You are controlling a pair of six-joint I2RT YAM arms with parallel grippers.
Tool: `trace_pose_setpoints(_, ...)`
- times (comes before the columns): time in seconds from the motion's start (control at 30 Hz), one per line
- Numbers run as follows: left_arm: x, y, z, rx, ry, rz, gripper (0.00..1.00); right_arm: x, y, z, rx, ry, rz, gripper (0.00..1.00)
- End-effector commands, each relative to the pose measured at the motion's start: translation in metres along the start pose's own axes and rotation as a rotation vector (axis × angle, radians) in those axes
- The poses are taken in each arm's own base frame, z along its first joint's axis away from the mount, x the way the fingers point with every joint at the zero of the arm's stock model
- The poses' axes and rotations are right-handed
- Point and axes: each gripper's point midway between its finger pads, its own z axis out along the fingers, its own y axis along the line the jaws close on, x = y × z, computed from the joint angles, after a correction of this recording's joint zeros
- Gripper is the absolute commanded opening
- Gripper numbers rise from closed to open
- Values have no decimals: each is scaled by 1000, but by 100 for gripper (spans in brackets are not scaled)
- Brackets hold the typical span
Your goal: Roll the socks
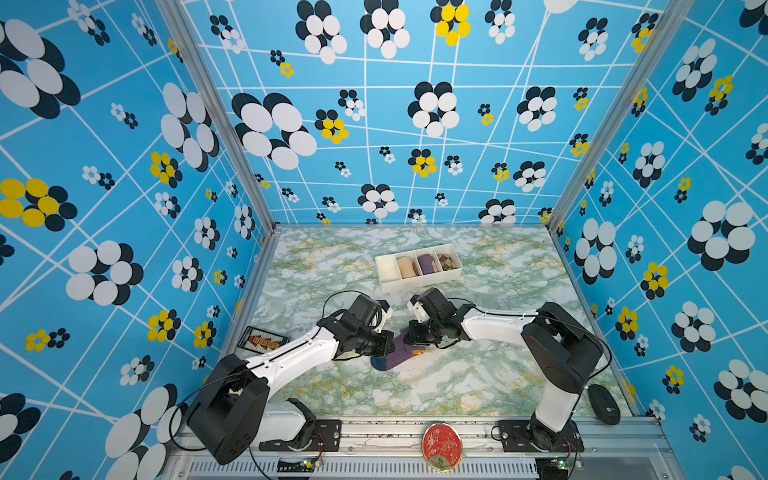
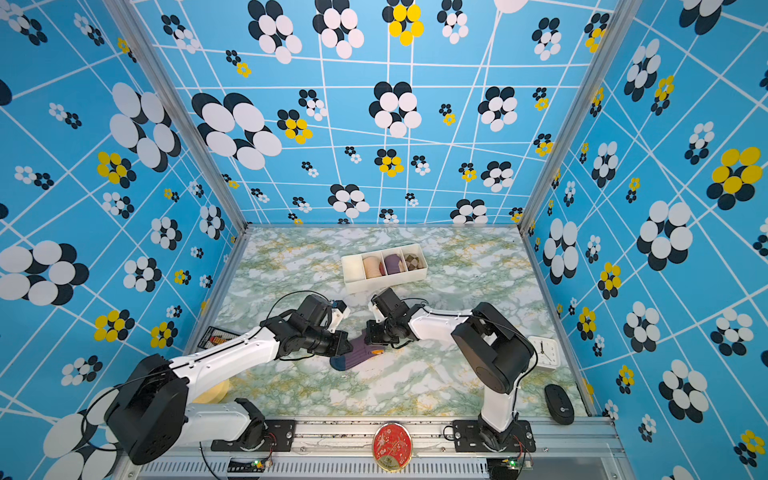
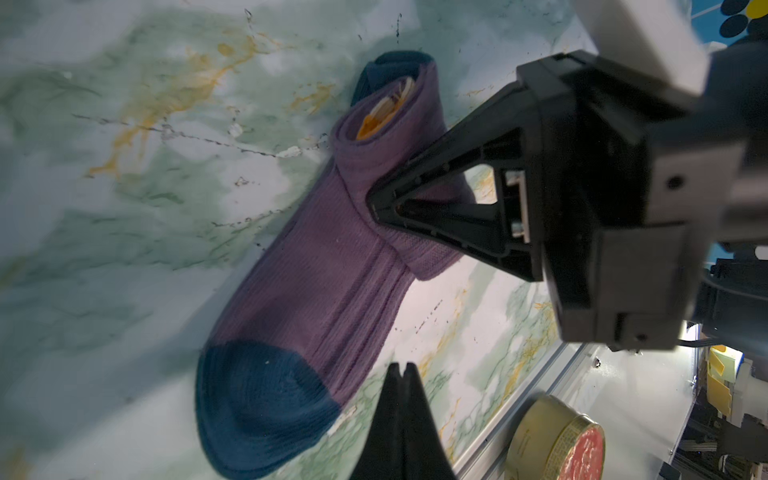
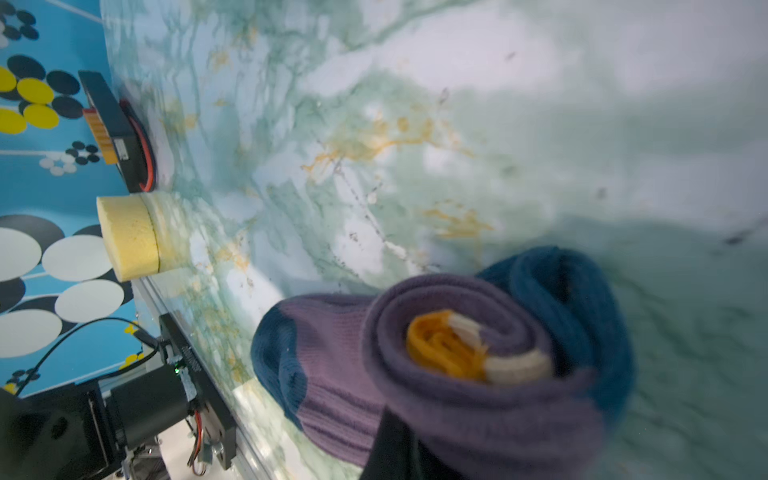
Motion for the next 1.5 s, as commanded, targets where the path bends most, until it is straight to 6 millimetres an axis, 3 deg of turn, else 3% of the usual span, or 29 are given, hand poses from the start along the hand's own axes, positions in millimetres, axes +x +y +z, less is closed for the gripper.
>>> trace_pose_setpoints(0.0,-15,-6,11,0,-27,15,0,41,-81,1,285,100,114,5)
trace_pose_setpoints(0.4,-36,19,47,-102,-16,22,0,44,-91,0,277,131,109,5)
trace_pose_setpoints(0.57,-30,35,57,-132,40,4,0,52,-97,-4,291,159,92,4)
trace_pose_setpoints(0.83,-18,65,57,-161,61,-60,0,69,-105,-7,305,221,76,4)
trace_pose_setpoints(1.03,-14,76,53,-165,66,-82,0,77,-116,-9,350,242,81,4)
trace_pose_setpoints(1.23,-18,70,54,-134,57,-79,0,75,-114,-5,330,239,95,4)
trace_pose_setpoints(1.47,-58,3,30,35,-73,18,0,57,-81,1,165,188,105,5)
